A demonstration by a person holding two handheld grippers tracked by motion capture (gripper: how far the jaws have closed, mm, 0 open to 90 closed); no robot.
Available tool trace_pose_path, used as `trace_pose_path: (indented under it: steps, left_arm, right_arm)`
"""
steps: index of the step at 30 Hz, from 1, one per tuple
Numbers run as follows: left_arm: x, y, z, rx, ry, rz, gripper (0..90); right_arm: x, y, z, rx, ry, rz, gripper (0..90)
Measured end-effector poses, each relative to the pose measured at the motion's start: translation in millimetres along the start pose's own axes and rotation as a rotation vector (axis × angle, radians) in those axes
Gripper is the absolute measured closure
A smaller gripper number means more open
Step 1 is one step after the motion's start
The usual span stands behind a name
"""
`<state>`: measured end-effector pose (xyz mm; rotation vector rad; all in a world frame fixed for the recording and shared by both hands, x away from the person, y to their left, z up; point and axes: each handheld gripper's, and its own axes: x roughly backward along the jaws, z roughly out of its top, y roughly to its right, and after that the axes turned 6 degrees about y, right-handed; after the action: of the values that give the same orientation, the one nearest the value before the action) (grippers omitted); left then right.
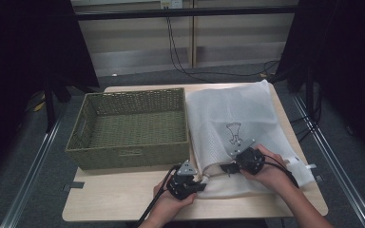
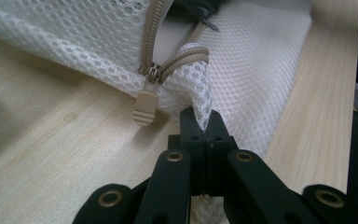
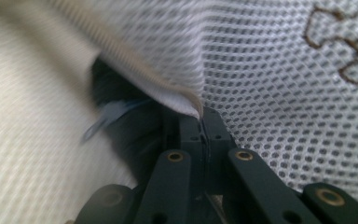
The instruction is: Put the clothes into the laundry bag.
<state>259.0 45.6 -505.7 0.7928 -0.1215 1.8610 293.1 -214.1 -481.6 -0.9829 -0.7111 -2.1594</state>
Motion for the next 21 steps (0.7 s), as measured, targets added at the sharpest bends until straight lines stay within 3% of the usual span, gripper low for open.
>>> trace_pose_path:
  steps: [2,4,8,10,11,16,17,18,20,21]
  left_arm:
    - [-0.4,-1.1,-0.1,0.021,0.007,-0.007,89.9]
    - [-0.1,-1.4,-0.3,0.008,0.005,-0.007,89.9]
    - [-0.3,-1.8,-0.6,0.026,0.012,-0.011,89.8]
    - [-0.2,-2.6,-0.8,0.021,0.011,-0.018,89.8]
    - [-0.2,-3.6,-1.0,0.04,0.013,-0.023,89.8]
    - [-0.8,-5.6,-1.2,0.061,0.019,-0.029,89.5]
    - [-1.1,-6.9,-1.3,0.071,0.024,-0.037,89.4]
    - [-1.0,-8.4,-1.3,0.082,0.022,-0.041,89.3]
    - [-1.9,-9.0,-1.7,0.092,0.035,-0.044,89.1]
    - [-1.7,-9.1,-1.8,0.089,0.034,-0.044,89.0]
  right_arm:
    - [-10.3,7.1,5.1,-0.026,0.022,-0.077,89.9]
    - [-18.7,12.6,8.8,-0.054,0.042,-0.127,89.9]
    - [-33.4,28.7,16.9,-0.103,0.061,-0.177,89.9]
    - [-39.1,36.4,20.1,-0.157,0.071,-0.199,90.0]
    - [-41.4,39.4,21.0,-0.164,0.077,-0.204,90.0]
    - [-40.9,40.0,22.1,-0.19,0.08,-0.205,89.0]
    - [-36.1,39.6,19.3,-0.235,0.098,-0.172,88.1]
    - [-29.6,40.4,15.0,-0.267,0.134,-0.145,86.0]
    - [-5.9,37.7,4.3,-0.325,0.236,-0.103,72.8]
    - [4.1,36.1,-0.4,-0.326,0.265,-0.1,67.5]
